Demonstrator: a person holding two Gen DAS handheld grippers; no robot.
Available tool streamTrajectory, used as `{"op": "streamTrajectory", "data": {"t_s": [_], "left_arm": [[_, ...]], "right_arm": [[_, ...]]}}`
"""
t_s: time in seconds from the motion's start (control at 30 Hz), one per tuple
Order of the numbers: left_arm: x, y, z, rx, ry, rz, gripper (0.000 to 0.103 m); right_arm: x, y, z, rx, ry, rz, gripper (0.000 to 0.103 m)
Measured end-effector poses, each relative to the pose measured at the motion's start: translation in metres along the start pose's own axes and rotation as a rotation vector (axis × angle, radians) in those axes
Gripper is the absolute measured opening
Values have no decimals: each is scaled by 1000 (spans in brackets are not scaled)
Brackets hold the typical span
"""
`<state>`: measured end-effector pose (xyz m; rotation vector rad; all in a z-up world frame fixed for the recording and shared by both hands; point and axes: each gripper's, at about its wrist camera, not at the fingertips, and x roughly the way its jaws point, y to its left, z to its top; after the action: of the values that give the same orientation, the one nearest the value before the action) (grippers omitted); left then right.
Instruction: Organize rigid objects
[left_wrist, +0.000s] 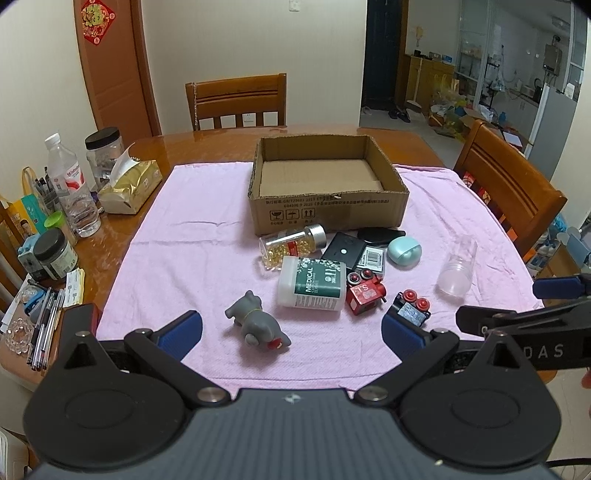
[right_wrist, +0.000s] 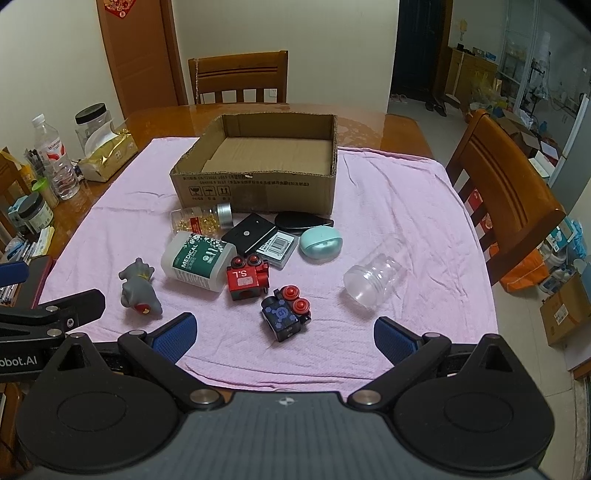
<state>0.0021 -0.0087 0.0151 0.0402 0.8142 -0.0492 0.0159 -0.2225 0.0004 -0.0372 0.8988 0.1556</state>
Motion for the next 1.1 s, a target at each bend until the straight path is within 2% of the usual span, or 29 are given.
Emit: {"op": "streamTrajectory", "data": {"t_s": [1.1], "left_arm": [[-8,-13,5,52,-18,-22,102]], "right_arm": [[-9,-11,4,-20,-22,10,103]]}}
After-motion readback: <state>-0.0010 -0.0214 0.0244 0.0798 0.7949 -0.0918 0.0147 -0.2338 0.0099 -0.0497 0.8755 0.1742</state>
